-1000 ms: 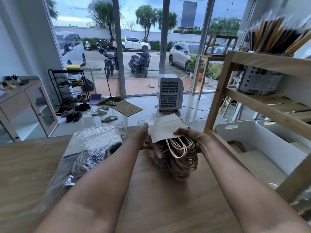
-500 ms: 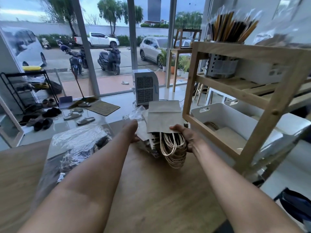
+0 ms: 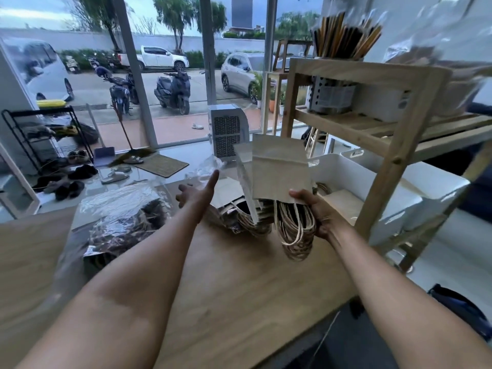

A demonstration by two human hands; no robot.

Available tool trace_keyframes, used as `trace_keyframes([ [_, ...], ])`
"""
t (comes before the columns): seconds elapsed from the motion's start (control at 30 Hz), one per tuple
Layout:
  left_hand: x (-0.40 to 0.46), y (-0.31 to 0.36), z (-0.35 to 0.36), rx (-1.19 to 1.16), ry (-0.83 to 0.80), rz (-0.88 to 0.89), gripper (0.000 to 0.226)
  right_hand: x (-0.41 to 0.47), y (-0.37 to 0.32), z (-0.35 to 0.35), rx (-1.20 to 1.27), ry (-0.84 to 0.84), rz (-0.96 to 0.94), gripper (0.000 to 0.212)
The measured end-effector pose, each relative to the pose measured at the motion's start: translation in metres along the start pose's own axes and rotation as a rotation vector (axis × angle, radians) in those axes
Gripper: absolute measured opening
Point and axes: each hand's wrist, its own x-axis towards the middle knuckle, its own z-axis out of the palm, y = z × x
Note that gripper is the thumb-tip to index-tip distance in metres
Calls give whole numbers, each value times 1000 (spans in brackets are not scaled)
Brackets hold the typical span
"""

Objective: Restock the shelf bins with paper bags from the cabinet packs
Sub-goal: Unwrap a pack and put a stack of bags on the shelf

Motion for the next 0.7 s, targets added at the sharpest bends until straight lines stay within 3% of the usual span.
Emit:
trace_keyframes([
  [0.07,-17,5,-6,-197,-129,-69,111,-17,-3,-13,-44,-75,30,20],
  [0.1,-28,7,-8,-324,-262,-139,111,-27,-4,-20,-64,-102,35,15],
  [0.2,-59,11,-10,-568,-543,-275,108,-52,-3,-40,-157,-136,6,46],
  [0.27,-79,12,-16,-510,-622,-266,107,-63,-3,-49,-255,-141,57,64],
  [0.37,-97,2,-26,-323,-646,-271,124,-77,-7,-59,-395,-152,100,70],
  [0.47,-104,-18,-33,-258,-602,-310,93,-88,-15,-57,-517,-178,184,61],
  [0.57,-107,-34,-45,-191,-729,-360,73,-89,-24,-48,-669,-235,226,62],
  [0.7,-110,-45,-51,15,-882,-302,70,-83,-31,-27,-910,-303,212,79],
])
